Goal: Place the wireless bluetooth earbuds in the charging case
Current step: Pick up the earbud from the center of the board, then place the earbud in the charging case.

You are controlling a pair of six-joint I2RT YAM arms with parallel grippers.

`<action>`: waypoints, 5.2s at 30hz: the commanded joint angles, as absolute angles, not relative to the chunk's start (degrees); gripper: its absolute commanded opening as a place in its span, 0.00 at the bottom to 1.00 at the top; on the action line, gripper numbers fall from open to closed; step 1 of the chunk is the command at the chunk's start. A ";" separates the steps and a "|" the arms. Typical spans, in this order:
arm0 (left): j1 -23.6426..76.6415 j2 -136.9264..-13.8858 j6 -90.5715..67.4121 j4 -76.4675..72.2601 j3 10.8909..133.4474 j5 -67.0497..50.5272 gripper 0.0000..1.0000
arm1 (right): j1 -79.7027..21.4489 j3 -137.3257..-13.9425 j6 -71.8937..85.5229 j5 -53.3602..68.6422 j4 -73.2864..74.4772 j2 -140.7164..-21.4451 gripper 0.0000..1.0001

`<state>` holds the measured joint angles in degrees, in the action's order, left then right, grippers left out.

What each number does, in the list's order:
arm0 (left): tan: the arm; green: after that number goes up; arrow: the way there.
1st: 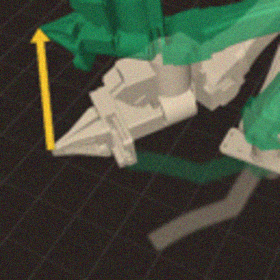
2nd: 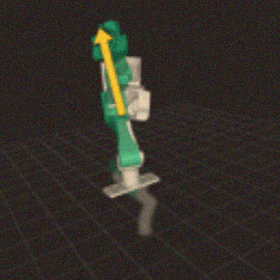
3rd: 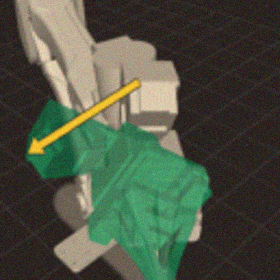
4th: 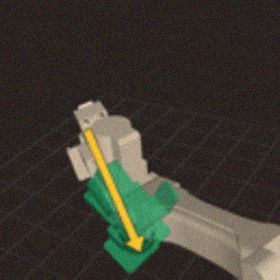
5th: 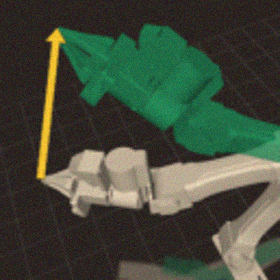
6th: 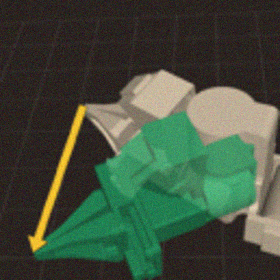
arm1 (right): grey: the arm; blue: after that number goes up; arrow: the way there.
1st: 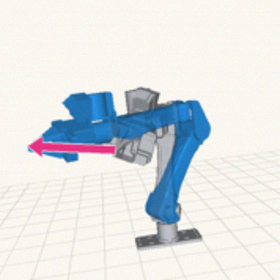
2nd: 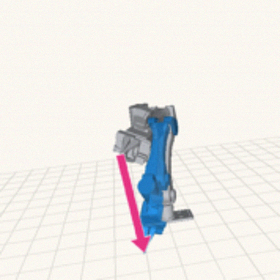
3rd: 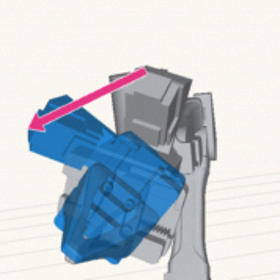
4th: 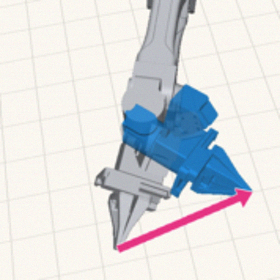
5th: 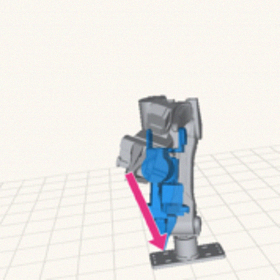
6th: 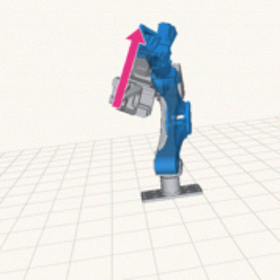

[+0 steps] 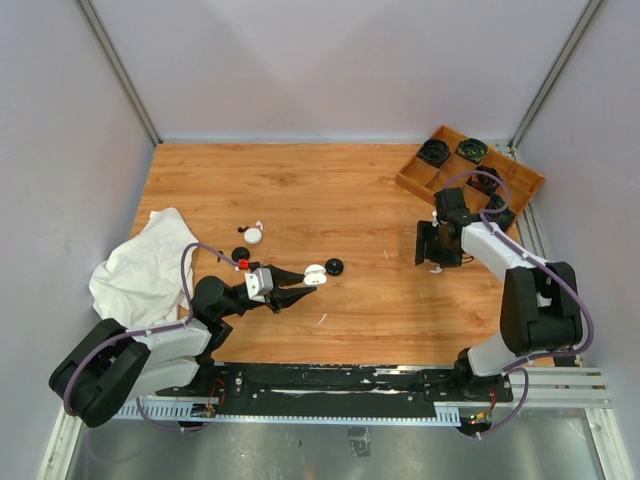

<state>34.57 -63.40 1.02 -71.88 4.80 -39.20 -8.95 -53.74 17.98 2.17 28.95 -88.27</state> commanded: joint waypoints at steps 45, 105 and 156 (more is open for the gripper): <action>34.46 -61.26 0.65 -73.34 3.92 -35.60 0.00 | -11.65 -57.48 18.85 -5.55 29.61 -82.71 0.15; 34.45 -58.70 -2.98 -80.50 0.10 -26.26 0.00 | -79.02 -48.60 -38.57 -34.28 -25.18 -72.24 0.19; 34.45 -58.89 -5.98 -81.42 -0.04 -23.31 0.00 | -81.37 -51.16 -29.15 -32.55 -17.43 -74.29 0.50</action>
